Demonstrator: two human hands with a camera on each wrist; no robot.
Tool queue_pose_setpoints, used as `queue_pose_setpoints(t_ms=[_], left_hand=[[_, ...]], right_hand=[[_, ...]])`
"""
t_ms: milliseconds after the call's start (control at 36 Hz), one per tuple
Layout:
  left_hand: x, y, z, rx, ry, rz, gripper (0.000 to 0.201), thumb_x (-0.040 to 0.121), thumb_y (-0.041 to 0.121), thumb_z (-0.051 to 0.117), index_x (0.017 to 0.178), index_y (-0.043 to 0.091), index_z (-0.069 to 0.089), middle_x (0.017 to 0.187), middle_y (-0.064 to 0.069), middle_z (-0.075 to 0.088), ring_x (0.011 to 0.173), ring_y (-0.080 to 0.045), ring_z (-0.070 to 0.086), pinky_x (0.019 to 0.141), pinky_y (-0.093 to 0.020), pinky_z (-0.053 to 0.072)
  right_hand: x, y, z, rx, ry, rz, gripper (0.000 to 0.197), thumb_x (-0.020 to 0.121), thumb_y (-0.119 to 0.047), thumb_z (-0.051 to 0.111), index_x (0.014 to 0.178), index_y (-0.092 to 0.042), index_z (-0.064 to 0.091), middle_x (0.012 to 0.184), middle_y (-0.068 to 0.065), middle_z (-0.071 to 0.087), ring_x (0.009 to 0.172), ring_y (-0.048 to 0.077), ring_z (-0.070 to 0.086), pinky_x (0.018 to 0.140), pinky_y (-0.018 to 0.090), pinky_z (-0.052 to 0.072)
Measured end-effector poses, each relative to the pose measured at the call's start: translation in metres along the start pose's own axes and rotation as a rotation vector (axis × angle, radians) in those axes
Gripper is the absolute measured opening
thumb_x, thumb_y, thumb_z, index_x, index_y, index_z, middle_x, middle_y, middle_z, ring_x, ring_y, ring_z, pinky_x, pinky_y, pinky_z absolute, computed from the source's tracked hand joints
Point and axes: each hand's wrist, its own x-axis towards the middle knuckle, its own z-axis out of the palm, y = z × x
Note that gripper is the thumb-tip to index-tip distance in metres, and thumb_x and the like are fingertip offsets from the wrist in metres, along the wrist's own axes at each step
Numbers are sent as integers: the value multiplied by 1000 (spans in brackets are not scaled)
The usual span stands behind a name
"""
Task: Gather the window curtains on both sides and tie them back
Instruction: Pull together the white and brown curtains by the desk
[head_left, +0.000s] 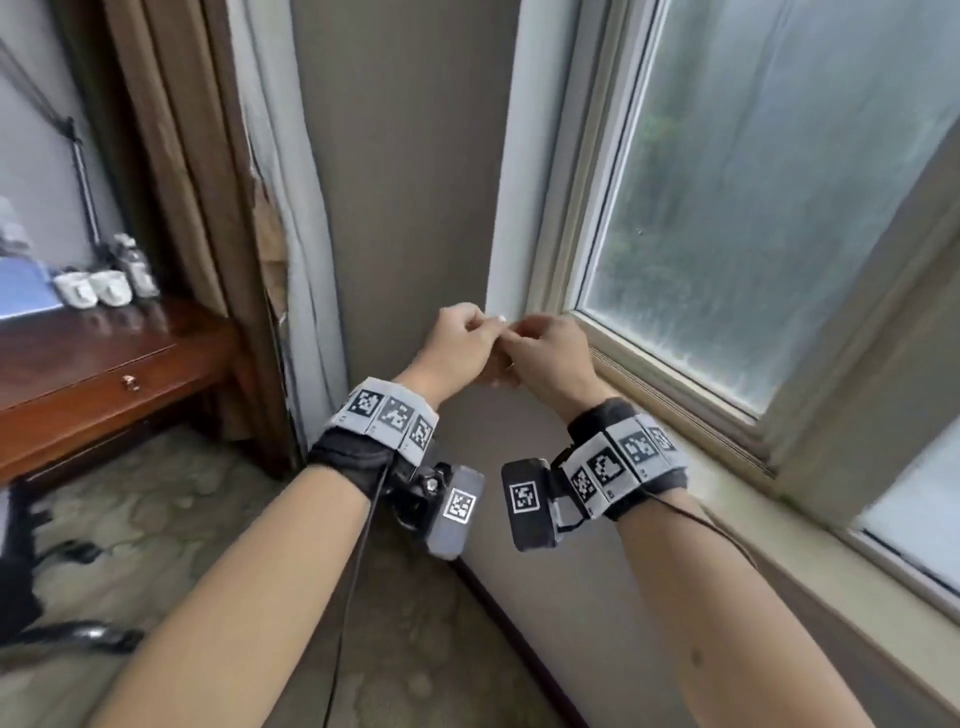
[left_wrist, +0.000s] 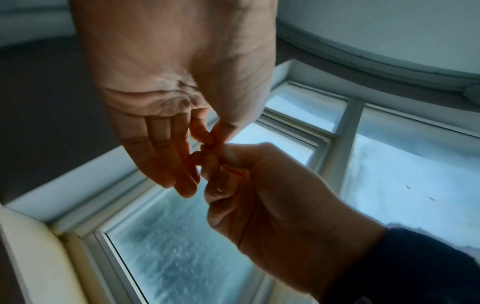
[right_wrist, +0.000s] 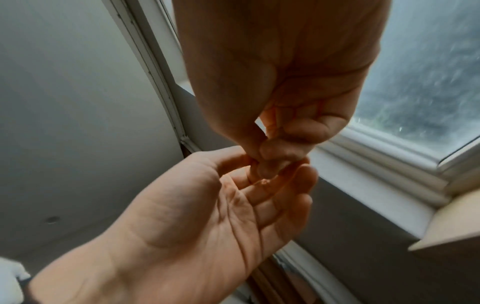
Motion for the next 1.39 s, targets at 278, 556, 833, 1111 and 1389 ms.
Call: queue_pose_setpoints(t_ms=[278,556,833,1111,1389], left_hand=[[164,-56,-80,-69,150,-116,18,94,20,56,84,5,55,75,-21,64,68,-35,65,70,-52,57],[329,-93,-185,-133,268,-193,20,95,25,57,89,7,59,82,-15,68,75,-30,71,63,-33,56],[471,-149,-284,-62,288,-207,15,96,20,54,90,6,55,75,-11,64,80,-35,70,62,-31,57],[633,-182,-362,-13,252,-203,16,96,20,56,85,8,55,77,-11,66,70,-30,69,60,-31,56],[737,-224,-418,202,472,-132,9,85,29,63,93,25,60,102,-4,69,99,-22,65,92,-46,53]], right_hand=[[178,5,124,129,-198,-50,26,82,-27,58,58,-18,61,50,-1,65,49,10,60,61,27,51],[354,-32,244,169,-354,-127,22,83,-19,58,63,-17,66,55,-1,66,49,9,60,58,23,50],[490,-47,377,168,-444,-129,20,79,-16,56,63,-13,67,60,6,70,45,9,59,56,20,48],[626,-68,476,177,-341,-79,24,84,-16,56,61,-16,62,64,11,70,54,17,63,63,29,51],[736,-73,545,158,-175,-65,26,80,-25,73,104,-17,65,108,2,68,102,17,63,94,28,48]])
